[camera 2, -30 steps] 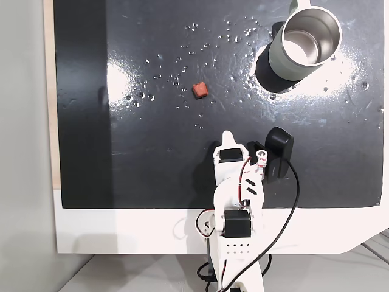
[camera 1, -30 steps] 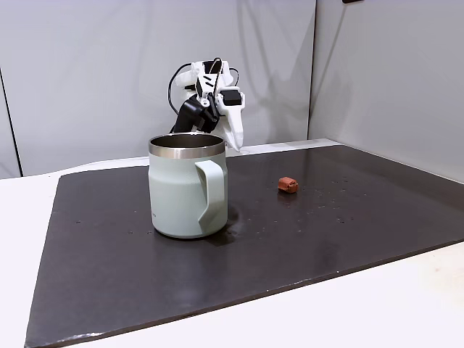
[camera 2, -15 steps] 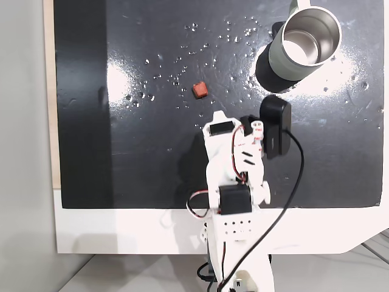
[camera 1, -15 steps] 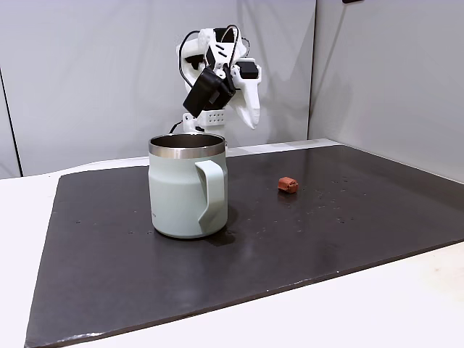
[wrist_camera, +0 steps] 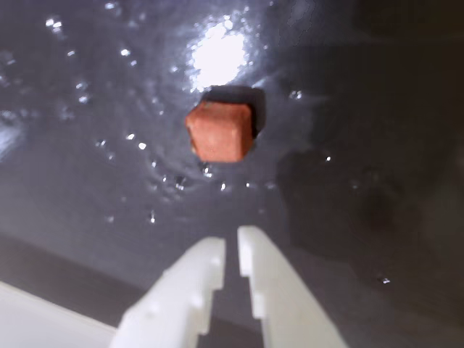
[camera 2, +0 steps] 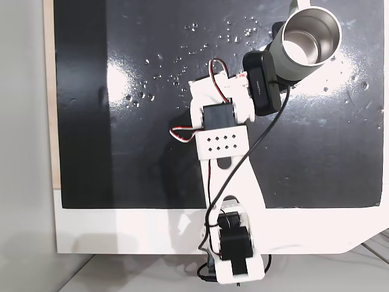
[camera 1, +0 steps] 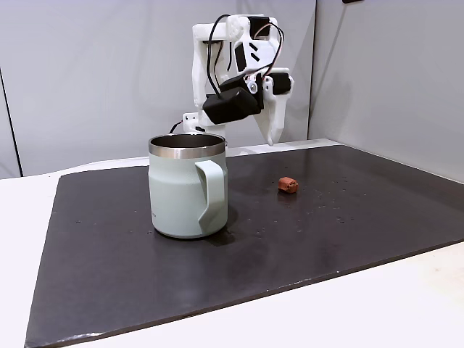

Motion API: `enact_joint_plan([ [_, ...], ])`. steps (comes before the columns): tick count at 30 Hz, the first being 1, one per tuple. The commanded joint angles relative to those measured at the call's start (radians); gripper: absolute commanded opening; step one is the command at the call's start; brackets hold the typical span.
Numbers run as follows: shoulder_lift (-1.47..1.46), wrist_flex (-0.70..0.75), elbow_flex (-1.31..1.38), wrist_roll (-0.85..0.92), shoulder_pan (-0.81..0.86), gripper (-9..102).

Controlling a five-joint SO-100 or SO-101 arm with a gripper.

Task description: Grasp a cube and put it in the cup.

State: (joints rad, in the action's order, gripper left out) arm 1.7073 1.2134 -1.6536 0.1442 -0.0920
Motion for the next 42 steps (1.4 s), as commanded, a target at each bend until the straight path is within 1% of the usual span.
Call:
enact_joint_plan([
  [1, -0.094, 0.066, 0.179, -0.003, 0.002, 0],
  [5, -0.178, 0.104, 0.255, -0.020, -0.002, 0],
  [11, -0.244, 0.112, 0.284, -0.026, -0.012, 0],
  [13, -0.253, 0.114, 0.287, -0.026, -0.012, 2],
  [14, -0.256, 0.114, 0.288, -0.026, -0.012, 5],
  [18, -0.276, 0.120, 0.298, -0.031, -0.011, 26],
  [19, -0.287, 0.130, 0.310, -0.037, -0.009, 29],
  [21, -0.313, 0.146, 0.336, -0.046, -0.006, 32],
  [29, -0.393, 0.164, 0.376, -0.041, -0.015, 32],
  [42, -0.554, 0.086, 0.377, -0.046, -0.037, 32],
])
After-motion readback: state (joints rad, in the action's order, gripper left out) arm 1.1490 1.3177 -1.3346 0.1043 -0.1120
